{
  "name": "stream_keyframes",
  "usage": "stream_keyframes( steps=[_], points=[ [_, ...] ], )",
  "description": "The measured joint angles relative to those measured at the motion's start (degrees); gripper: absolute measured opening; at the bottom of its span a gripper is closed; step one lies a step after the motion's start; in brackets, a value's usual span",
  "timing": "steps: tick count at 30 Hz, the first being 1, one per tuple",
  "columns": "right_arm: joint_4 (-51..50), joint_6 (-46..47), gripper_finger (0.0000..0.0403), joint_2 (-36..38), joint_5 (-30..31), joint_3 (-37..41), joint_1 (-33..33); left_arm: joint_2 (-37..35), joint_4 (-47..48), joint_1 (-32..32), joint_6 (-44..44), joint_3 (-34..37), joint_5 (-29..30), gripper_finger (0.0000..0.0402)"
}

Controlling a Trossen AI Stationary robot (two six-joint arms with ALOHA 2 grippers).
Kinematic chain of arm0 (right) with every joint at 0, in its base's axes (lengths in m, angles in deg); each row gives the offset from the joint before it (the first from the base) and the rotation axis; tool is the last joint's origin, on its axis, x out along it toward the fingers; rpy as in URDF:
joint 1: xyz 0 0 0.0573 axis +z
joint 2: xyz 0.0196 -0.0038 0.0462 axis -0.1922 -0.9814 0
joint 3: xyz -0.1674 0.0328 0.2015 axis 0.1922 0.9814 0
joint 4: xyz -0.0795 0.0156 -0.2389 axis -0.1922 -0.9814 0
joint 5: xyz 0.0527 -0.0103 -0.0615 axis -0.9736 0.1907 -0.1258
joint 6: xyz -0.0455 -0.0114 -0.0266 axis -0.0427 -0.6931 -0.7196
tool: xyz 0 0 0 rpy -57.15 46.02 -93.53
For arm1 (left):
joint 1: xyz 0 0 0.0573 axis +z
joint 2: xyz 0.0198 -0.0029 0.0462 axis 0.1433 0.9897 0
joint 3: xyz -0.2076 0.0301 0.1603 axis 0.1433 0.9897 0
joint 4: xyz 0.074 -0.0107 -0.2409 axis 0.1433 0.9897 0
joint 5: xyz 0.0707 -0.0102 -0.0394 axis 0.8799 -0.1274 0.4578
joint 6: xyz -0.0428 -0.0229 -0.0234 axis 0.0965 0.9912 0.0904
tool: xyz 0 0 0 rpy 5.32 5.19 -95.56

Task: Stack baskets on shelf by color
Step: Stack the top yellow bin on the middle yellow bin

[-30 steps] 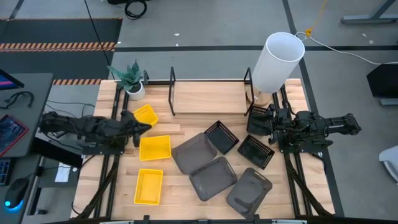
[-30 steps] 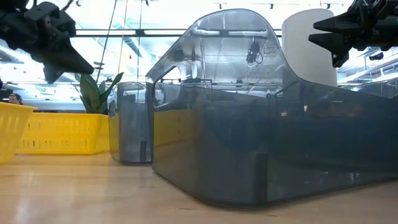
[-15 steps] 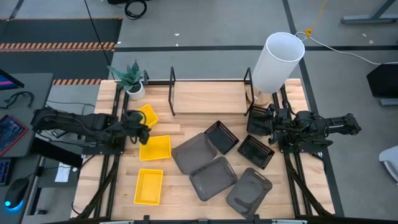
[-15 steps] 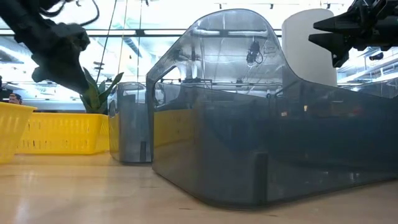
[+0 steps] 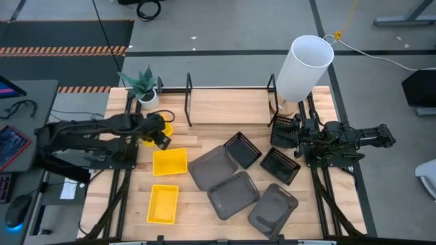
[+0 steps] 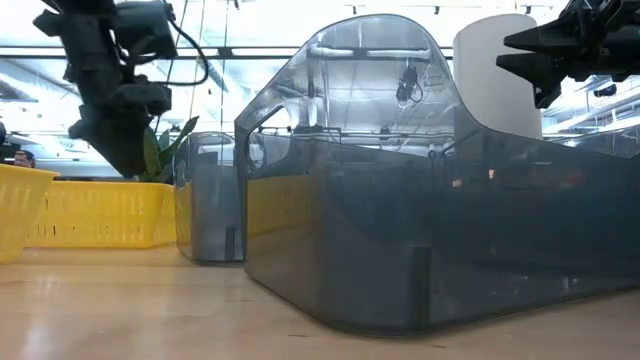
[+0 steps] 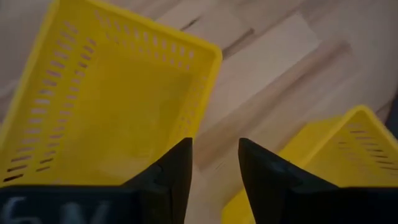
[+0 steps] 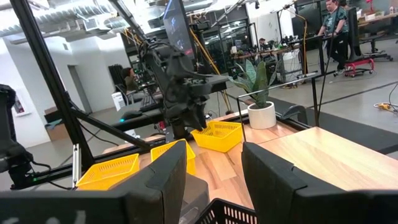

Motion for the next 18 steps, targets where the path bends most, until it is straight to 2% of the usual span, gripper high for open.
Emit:
stream_keyframes(
  steps=[4,9,18],
  points=[
    [0.0,0.0,0.016,0.0,0.0,0.0,0.0,2.5,-0.1,3.3,-3.6,-0.9,-4.9,0.0141],
    [0.0,0.0,0.016,0.0,0.0,0.0,0.0,3.6,-1.0,4.6,-10.8,-1.7,-4.5,0.0141],
    [0.0,0.0,0.016,0.0,0.0,0.0,0.0,3.6,-1.6,4.9,-8.4,-1.7,-6.3,0.0141]
  ],
)
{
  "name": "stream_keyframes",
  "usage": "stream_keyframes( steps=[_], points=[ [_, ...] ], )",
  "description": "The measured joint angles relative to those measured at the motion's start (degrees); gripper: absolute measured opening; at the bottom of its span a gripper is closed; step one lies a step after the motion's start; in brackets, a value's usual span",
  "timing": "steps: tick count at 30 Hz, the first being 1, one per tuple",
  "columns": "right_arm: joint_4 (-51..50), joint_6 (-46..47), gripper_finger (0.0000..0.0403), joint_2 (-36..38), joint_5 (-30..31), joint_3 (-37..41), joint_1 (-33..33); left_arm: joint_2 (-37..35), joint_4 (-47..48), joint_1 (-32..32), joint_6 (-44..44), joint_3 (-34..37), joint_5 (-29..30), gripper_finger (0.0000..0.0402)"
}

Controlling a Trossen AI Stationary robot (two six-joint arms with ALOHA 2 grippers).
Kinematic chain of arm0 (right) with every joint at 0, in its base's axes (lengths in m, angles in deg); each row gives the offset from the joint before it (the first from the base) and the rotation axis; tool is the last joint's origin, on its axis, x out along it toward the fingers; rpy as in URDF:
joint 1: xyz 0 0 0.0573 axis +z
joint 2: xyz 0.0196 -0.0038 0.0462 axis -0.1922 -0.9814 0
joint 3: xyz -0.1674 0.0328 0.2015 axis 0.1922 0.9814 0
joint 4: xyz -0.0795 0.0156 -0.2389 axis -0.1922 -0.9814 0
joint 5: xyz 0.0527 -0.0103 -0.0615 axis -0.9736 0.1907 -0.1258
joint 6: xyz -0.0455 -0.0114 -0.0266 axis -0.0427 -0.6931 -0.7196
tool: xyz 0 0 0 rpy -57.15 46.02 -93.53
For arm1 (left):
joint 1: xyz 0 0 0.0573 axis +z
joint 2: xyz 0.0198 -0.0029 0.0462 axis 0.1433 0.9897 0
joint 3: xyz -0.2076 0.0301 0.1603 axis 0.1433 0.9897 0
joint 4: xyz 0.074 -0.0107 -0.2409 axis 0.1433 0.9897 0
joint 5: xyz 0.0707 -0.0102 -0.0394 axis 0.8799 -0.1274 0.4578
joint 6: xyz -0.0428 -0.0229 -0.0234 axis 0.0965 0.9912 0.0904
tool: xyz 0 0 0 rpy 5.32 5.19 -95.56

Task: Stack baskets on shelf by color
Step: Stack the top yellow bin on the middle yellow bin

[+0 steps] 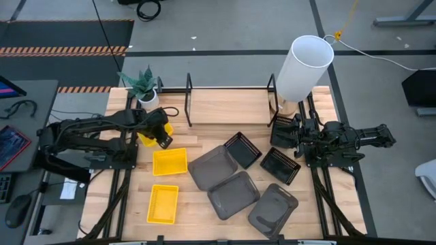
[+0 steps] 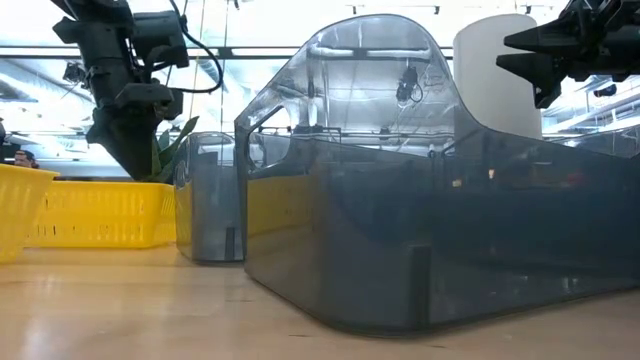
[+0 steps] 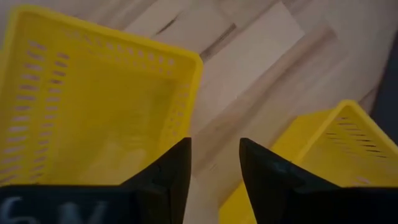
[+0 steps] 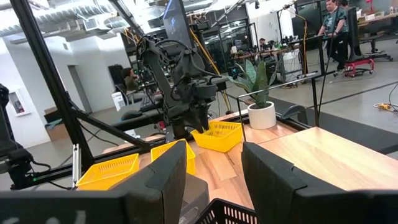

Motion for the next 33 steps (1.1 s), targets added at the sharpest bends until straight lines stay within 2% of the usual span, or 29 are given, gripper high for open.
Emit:
stream_keyframes(
  steps=[6,12,18,26,33],
  points=[
    [0.0,0.0,0.016,0.0,0.0,0.0,0.0,0.0,3.5,2.4,0.1,-0.4,-0.5,0.0125],
    [0.0,0.0,0.016,0.0,0.0,0.0,0.0,2.3,10.5,3.0,-1.4,-5.4,-0.5,0.0119],
    [0.0,0.0,0.016,0.0,0.0,0.0,0.0,8.3,13.7,2.7,-5.8,-10.2,0.1,0.0119],
    [0.0,0.0,0.016,0.0,0.0,0.0,0.0,17.2,14.3,2.7,-12.4,-10.3,1.4,0.0119],
    [0.0,0.0,0.016,0.0,0.0,0.0,0.0,23.2,13.7,2.7,-14.9,-10.3,2.1,0.0119]
  ],
)
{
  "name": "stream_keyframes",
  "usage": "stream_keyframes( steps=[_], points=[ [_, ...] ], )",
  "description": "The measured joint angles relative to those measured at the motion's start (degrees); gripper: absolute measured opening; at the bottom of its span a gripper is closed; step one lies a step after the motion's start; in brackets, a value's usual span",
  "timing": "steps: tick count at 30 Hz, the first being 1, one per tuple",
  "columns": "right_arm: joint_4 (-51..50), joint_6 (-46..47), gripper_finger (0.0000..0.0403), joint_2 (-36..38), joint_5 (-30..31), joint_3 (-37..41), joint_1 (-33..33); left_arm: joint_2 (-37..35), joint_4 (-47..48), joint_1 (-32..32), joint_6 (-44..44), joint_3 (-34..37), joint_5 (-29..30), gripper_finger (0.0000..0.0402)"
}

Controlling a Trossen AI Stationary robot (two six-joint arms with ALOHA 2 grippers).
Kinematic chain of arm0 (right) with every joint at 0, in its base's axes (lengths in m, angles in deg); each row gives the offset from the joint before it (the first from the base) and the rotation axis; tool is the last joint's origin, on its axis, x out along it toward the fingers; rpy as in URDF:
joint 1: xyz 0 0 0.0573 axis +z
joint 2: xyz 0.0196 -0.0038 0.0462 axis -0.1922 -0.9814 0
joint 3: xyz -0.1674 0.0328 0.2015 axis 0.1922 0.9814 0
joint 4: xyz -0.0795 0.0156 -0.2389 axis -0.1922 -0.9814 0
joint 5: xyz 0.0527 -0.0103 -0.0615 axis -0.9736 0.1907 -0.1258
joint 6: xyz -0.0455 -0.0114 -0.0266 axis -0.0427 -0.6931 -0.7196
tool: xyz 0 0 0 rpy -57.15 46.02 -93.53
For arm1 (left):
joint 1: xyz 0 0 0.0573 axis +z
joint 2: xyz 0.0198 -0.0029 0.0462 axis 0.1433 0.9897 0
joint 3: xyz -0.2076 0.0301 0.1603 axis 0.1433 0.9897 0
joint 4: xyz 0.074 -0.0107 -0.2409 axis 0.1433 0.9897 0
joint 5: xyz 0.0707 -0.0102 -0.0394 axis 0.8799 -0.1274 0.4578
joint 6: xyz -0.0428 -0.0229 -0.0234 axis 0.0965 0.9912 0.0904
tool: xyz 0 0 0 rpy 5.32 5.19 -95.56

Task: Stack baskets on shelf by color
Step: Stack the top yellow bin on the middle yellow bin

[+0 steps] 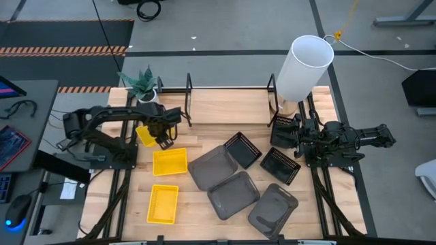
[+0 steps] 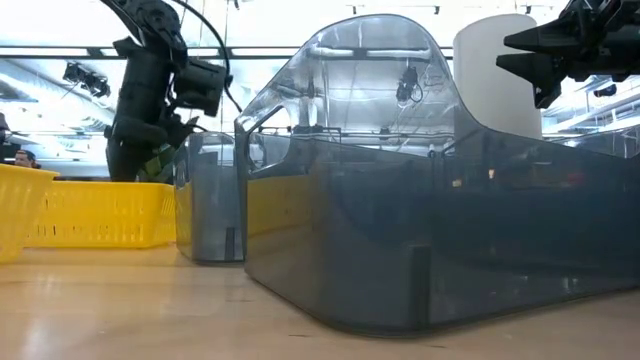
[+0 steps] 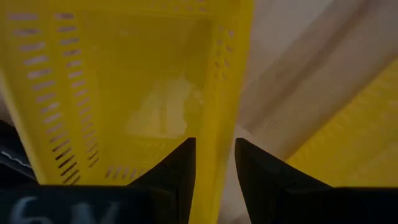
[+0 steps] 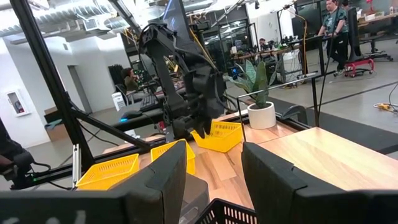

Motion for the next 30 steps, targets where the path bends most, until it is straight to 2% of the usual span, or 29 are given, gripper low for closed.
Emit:
stream_keyframes(
  steps=[15,19,24,30],
  points=[
    [0.0,0.0,0.016,0.0,0.0,0.0,0.0,6.9,-0.6,0.0,0.4,0.1,1.7,0.0113],
    [0.0,0.0,0.016,0.0,0.0,0.0,0.0,6.8,-0.5,-0.3,0.4,0.1,1.7,0.0084],
    [0.0,0.0,0.016,0.0,0.0,0.0,0.0,6.8,-0.2,-2.6,0.4,0.1,0.4,0.0014],
    [0.0,0.0,0.016,0.0,0.0,0.0,0.0,6.8,1.7,-5.7,0.7,0.1,-0.2,0.0008]
  ],
)
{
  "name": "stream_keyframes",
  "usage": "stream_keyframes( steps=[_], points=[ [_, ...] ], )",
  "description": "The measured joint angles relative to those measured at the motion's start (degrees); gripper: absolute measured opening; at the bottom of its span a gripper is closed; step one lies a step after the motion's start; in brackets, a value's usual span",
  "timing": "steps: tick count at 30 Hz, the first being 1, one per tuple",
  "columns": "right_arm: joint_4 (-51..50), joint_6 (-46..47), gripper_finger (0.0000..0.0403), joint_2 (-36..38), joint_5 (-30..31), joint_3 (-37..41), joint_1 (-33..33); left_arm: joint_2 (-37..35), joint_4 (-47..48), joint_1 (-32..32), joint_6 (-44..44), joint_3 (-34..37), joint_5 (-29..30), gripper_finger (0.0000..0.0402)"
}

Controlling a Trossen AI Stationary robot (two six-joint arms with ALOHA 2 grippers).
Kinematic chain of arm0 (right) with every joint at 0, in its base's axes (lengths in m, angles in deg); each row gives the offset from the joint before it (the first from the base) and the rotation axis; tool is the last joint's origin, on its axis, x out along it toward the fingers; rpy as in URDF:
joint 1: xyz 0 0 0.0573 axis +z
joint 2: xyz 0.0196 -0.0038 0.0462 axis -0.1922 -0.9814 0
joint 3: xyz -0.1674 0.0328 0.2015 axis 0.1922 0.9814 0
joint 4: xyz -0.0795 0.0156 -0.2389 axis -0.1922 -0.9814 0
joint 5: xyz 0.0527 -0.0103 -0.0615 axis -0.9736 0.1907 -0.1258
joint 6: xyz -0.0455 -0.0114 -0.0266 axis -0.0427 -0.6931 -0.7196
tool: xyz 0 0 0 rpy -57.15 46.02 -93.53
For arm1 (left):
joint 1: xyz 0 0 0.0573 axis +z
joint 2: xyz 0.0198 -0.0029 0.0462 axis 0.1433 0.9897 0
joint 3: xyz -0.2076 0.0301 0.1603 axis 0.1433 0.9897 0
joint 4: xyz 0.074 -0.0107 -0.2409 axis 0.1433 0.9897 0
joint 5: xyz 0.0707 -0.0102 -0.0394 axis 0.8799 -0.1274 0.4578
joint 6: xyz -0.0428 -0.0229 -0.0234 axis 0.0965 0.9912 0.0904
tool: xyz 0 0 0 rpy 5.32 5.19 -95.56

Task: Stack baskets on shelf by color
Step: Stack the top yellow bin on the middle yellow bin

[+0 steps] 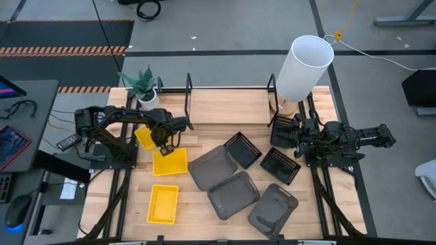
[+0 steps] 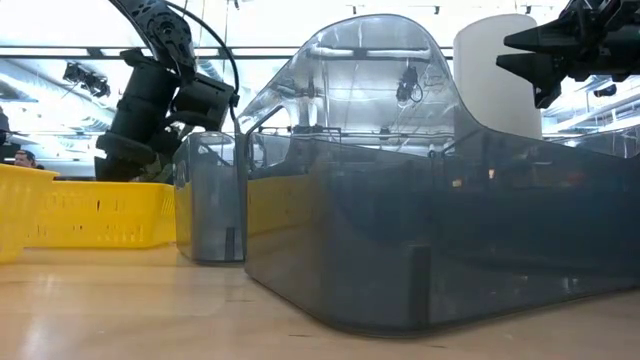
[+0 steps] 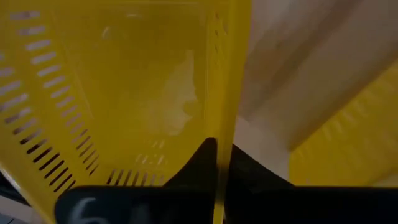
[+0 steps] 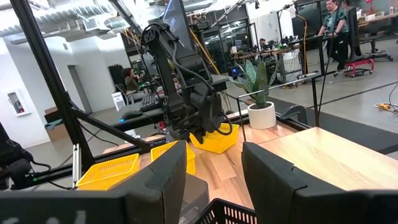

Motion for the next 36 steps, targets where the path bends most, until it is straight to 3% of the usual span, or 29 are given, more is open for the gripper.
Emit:
stream_keyframes(
  steps=[7,18,25,30,36],
  points=[
    [0.0,0.0,0.016,0.0,0.0,0.0,0.0,-1.0,4.8,-2.7,1.4,-1.6,0.1,0.0007],
    [0.0,0.0,0.016,0.0,0.0,0.0,0.0,-2.4,17.3,-10.2,5.8,-19.7,1.6,0.0007],
    [0.0,0.0,0.016,0.0,0.0,0.0,0.0,-2.4,18.0,-20.3,10.7,-28.3,-2.5,0.0008],
    [0.0,0.0,0.016,0.0,0.0,0.0,0.0,-2.4,16.8,-29.0,17.1,-29.2,-6.5,0.0009],
    [0.0,0.0,0.016,0.0,0.0,0.0,0.0,-1.7,16.7,-38.0,23.1,-29.2,-3.6,0.0009]
  ],
)
